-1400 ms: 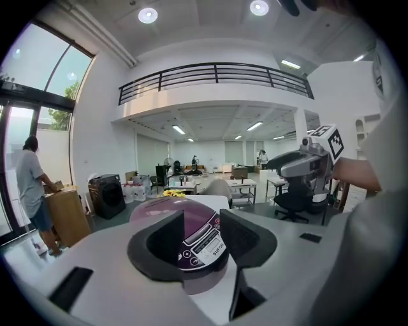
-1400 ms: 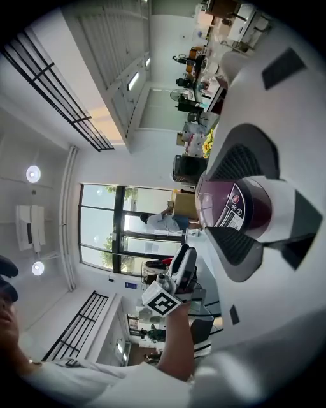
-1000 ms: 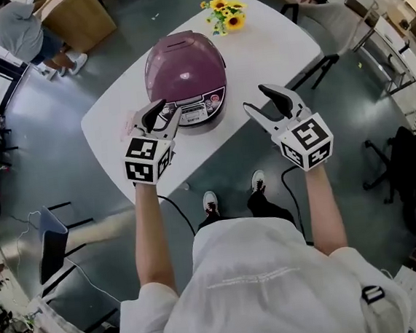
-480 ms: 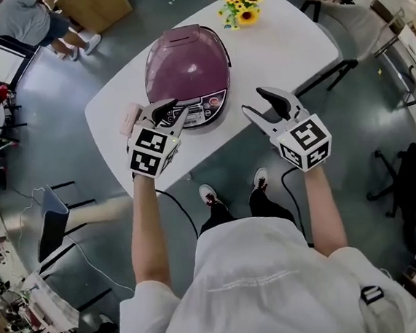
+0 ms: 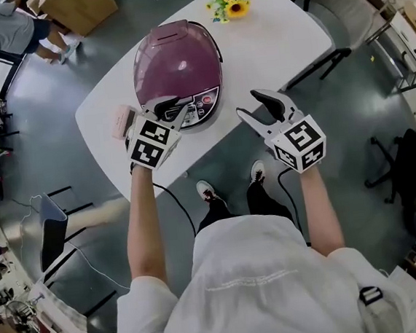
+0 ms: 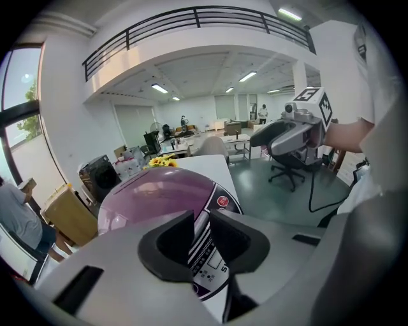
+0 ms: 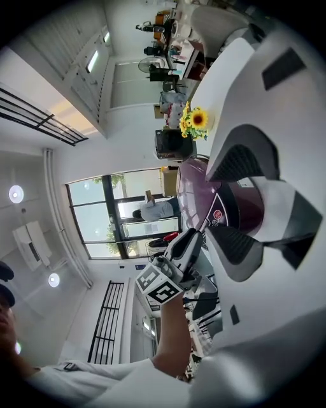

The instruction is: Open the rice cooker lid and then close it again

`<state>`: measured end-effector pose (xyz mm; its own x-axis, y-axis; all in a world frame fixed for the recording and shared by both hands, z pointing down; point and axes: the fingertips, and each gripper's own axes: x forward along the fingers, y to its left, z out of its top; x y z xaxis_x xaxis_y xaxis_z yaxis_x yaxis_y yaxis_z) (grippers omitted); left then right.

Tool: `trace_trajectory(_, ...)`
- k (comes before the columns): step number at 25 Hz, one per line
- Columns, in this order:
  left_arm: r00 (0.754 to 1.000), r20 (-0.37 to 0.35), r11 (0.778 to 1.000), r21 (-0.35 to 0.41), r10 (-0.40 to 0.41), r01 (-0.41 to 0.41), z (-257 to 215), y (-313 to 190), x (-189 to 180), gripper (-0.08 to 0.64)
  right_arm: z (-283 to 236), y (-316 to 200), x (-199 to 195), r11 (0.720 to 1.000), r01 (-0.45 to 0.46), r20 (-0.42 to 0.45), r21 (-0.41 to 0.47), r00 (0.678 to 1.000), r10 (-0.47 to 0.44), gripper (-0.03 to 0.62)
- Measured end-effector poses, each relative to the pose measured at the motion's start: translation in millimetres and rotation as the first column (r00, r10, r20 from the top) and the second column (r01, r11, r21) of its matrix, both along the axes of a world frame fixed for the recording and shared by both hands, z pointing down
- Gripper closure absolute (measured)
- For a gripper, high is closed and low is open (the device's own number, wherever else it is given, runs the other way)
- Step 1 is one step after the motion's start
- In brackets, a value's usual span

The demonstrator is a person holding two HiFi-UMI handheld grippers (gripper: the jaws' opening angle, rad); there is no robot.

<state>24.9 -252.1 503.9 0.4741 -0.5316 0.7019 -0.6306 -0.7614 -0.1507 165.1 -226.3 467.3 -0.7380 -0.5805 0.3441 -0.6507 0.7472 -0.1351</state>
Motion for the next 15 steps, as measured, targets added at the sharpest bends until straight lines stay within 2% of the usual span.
trace_trajectory(7,0.999,0.007,0.999,-0.036,0.037,-0.036,17,-4,3,0.505,7,1,2,0.999,-0.028,-0.013,-0.021,1.0,0.028,0.364)
trace_trajectory(15,0.998,-0.016,0.998,-0.037,0.053,-0.054,20,-8,5,0.508,10,-2,4,0.999,-0.04,-0.02,-0.035,0.999,0.039,0.364)
